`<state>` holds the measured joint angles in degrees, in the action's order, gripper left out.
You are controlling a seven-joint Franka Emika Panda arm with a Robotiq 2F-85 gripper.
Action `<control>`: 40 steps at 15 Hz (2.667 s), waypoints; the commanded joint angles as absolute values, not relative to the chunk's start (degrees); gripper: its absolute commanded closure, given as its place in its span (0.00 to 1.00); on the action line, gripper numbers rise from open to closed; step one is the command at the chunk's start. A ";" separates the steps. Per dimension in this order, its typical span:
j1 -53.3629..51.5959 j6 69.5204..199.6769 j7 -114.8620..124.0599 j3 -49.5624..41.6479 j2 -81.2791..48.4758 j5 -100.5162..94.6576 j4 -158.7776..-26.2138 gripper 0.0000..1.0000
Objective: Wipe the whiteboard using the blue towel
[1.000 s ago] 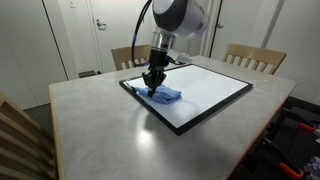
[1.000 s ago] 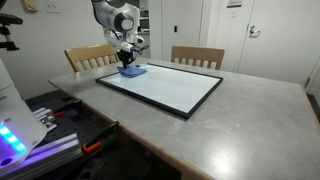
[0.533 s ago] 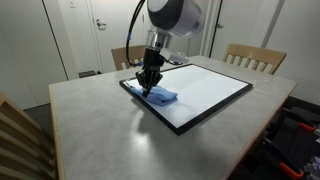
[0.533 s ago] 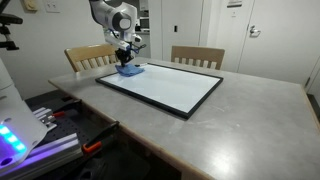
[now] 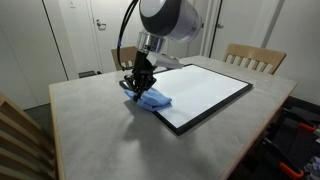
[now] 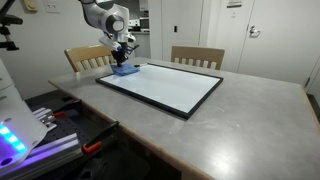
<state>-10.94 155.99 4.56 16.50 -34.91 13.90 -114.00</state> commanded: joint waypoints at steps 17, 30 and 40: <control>-19.44 156.76 16.92 12.95 -20.46 11.80 -121.67 0.99; -13.54 165.09 1.60 23.21 -10.31 33.14 -135.88 0.99; -5.99 168.87 -26.79 27.09 -12.27 60.61 -145.92 0.99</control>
<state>-7.69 166.52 -22.28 26.35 -11.57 55.94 -142.94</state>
